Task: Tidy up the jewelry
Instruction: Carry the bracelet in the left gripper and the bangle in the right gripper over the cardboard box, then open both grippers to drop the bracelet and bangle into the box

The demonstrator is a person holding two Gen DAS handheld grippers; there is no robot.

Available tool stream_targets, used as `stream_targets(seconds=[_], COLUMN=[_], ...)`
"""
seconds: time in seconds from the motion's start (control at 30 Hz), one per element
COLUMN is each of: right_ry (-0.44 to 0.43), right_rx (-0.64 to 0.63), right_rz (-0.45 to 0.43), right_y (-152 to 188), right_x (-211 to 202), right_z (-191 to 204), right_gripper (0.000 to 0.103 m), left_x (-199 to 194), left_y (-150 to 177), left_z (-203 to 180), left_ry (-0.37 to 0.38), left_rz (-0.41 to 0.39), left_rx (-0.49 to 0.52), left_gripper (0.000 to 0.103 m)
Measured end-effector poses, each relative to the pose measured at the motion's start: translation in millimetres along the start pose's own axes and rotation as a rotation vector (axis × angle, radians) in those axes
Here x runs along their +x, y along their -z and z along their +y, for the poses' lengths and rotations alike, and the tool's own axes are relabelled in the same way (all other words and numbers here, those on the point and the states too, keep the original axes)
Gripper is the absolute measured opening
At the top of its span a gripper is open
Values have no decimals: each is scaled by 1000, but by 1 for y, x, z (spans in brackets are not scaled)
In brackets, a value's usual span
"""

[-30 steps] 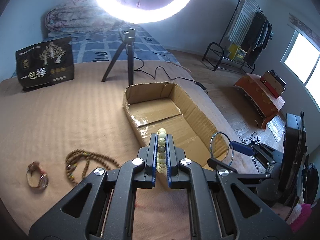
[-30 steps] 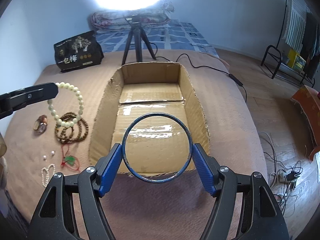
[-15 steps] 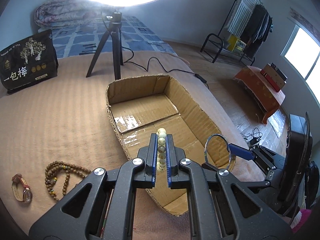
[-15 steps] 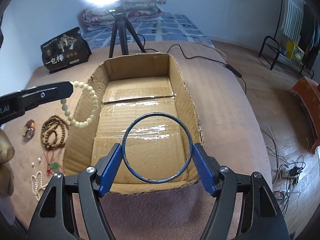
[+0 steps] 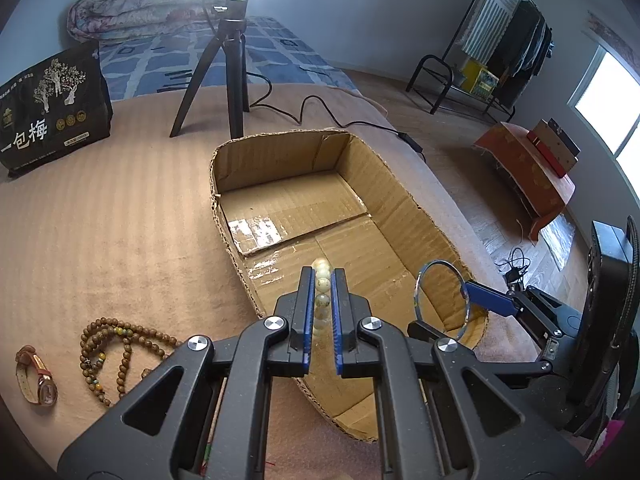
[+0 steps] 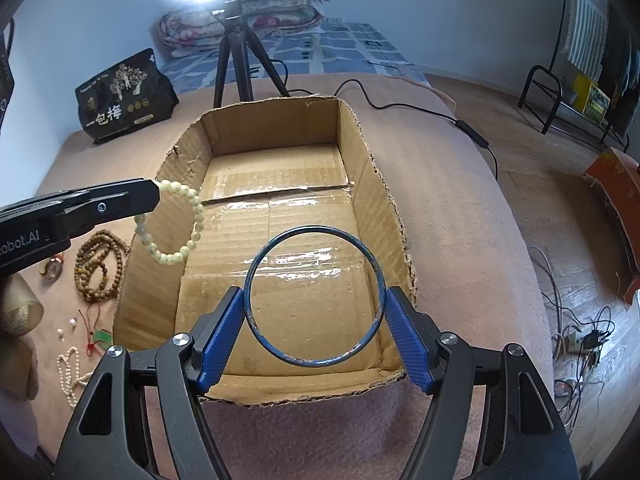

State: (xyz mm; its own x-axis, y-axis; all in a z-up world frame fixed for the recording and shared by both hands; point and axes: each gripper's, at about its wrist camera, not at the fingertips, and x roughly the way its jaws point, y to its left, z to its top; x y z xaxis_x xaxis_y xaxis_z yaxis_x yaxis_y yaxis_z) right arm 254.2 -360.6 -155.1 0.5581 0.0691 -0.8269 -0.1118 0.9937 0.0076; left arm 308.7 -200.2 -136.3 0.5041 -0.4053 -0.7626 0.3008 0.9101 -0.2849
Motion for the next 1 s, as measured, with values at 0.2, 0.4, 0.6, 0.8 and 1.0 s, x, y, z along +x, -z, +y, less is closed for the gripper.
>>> stream_targets(seconds=[0.2,0.4,0.6,0.8,1.0], right_ry=[21,22,21,19,6], right_rx=[0,3,2,3,-11], right_rz=[2,-6,-23,-48,-78], right_y=[-1,1,4,5,8], right_x=[-2,-9,-22,-38,-57], right_z=[2,2,4,10,24], right_gripper=[73,75,75,75,75], left_x=[-2,-8,-23,-46,-76], left_y=[-1,1,4,8,15], left_z=[2,4,6,12,30], left_ry=[-16,-28,-36,-55,-85], left_rz=[-1,-10,-24,-54,-86], left_rx=[1,3,0,3,-4], left_gripper=[6,6,6,6,6])
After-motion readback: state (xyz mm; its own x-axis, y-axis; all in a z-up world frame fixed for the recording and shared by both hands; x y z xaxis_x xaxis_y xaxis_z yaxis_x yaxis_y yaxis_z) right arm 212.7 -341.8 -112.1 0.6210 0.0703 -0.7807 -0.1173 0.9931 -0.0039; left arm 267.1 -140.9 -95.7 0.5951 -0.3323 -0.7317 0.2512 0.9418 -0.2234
